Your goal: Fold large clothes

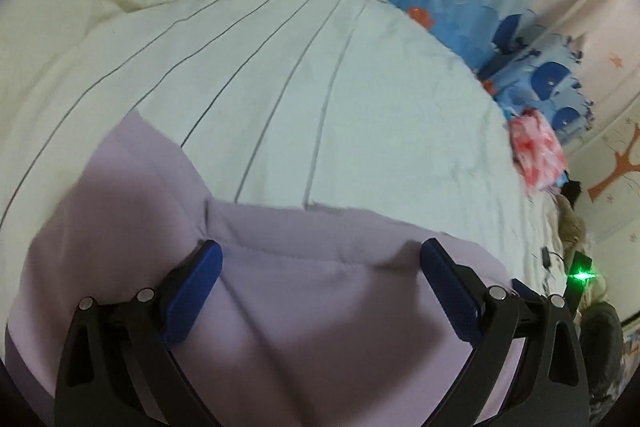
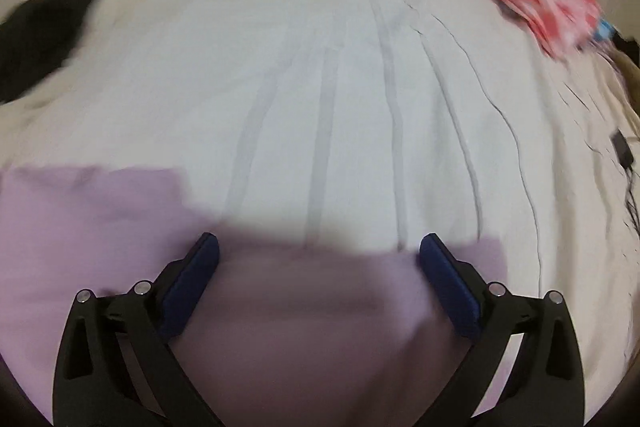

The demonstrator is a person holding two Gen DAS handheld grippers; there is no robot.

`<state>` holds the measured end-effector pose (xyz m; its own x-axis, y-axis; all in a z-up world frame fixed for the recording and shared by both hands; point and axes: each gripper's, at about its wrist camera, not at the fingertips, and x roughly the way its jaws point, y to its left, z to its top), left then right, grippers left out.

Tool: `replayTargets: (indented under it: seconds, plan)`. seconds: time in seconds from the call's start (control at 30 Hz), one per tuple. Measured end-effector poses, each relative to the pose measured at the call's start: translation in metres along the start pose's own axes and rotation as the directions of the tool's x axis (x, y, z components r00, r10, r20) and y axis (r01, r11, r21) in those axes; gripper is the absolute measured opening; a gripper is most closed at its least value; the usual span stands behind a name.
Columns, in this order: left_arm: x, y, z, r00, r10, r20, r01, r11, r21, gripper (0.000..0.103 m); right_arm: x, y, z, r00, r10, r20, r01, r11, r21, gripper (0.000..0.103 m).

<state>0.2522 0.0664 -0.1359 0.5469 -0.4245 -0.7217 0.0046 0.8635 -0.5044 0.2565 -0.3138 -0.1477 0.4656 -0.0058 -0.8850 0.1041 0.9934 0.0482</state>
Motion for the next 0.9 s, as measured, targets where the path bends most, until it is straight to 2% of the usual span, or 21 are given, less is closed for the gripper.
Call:
replayTargets:
  seconds: [0.1, 0.17, 0.2, 0.27, 0.3, 0.37, 0.4, 0.47, 0.53, 0.57, 0.6, 0.63, 0.67, 0.77, 0.8, 0.87, 0.9]
  plan:
    - [0.010, 0.004, 0.001, 1.000, 0.026, -0.016, -0.026, 1.000, -0.001, 0.095, 0.002, 0.000, 0.000, 1.000, 0.021, -0.004, -0.021, 1.000, 0.008, 0.096]
    - [0.005, 0.002, -0.003, 1.000, 0.026, -0.015, -0.025, 1.000, 0.014, 0.095, -0.027, -0.007, -0.008, 0.991, 0.075, 0.107, -0.078, 0.997, 0.025, 0.096]
    - [-0.001, 0.001, -0.004, 1.000, 0.021, -0.016, -0.020, 1.000, 0.012, 0.095, -0.050, -0.014, -0.013, 0.977, 0.107, 0.182, -0.117, 0.992, 0.043, 0.096]
    - [-0.025, -0.002, -0.008, 1.000, -0.004, 0.007, 0.004, 1.000, -0.011, 0.095, -0.094, -0.019, -0.027, 0.948, 0.171, 0.270, -0.188, 0.981, 0.041, 0.096]
    - [-0.045, -0.005, -0.012, 0.999, -0.047, 0.024, 0.048, 0.999, -0.015, 0.095, -0.115, -0.017, -0.034, 0.935, 0.188, 0.301, -0.203, 0.979, 0.020, 0.096]
    - [-0.076, -0.013, -0.023, 0.994, -0.078, 0.074, 0.077, 0.997, 0.024, 0.095, -0.157, -0.011, -0.064, 0.918, 0.216, 0.333, -0.214, 0.976, -0.043, 0.096]
    - [-0.089, -0.017, -0.030, 0.992, -0.077, 0.099, 0.070, 0.995, 0.066, 0.096, -0.164, -0.009, -0.071, 0.919, 0.220, 0.327, -0.212, 0.975, -0.058, 0.096]
    - [-0.106, -0.014, -0.048, 0.988, -0.054, 0.145, 0.036, 0.992, 0.122, 0.096, -0.159, -0.002, -0.101, 0.938, 0.197, 0.286, -0.187, 0.980, -0.065, 0.096]
    - [-0.099, 0.008, -0.061, 0.992, -0.035, 0.119, 0.025, 0.996, 0.081, 0.096, -0.120, -0.006, -0.120, 0.967, 0.152, 0.202, -0.149, 0.988, -0.031, 0.096]
    - [-0.090, 0.027, -0.068, 0.993, -0.064, 0.097, 0.063, 0.998, 0.011, 0.096, -0.097, -0.011, -0.122, 0.968, 0.174, 0.180, -0.175, 0.985, -0.010, 0.097]
    - [-0.086, 0.040, -0.074, 0.985, -0.128, 0.113, 0.132, 0.991, -0.032, 0.095, -0.087, -0.013, -0.125, 0.962, 0.196, 0.192, -0.201, 0.980, 0.007, 0.097]
    - [-0.087, 0.043, -0.076, 0.981, -0.136, 0.138, 0.142, 0.989, -0.035, 0.095, -0.085, -0.010, -0.124, 0.966, 0.168, 0.197, -0.172, 0.985, 0.005, 0.097]
    - [-0.086, 0.041, -0.077, 0.983, -0.114, 0.146, 0.119, 0.993, -0.027, 0.095, -0.083, -0.006, -0.122, 0.971, 0.142, 0.191, -0.143, 0.990, -0.008, 0.097]
    - [-0.083, 0.024, -0.073, 0.994, -0.021, 0.108, 0.019, 1.000, 0.023, 0.095, -0.083, -0.008, -0.119, 0.980, 0.138, 0.142, -0.138, 0.990, -0.010, 0.097]
    - [-0.094, 0.020, -0.072, 0.993, -0.017, 0.114, 0.015, 1.000, 0.019, 0.095, -0.088, -0.011, -0.114, 0.983, 0.128, 0.130, -0.128, 0.992, -0.011, 0.096]
    - [-0.123, 0.017, -0.075, 0.982, -0.046, 0.181, 0.043, 0.999, 0.020, 0.096, -0.119, -0.012, -0.114, 0.973, 0.123, 0.197, -0.122, 0.992, -0.017, 0.096]
    - [-0.142, 0.013, -0.080, 0.972, -0.034, 0.234, 0.021, 0.998, 0.058, 0.096, -0.134, -0.009, -0.110, 0.960, 0.139, 0.242, -0.135, 0.990, -0.034, 0.096]
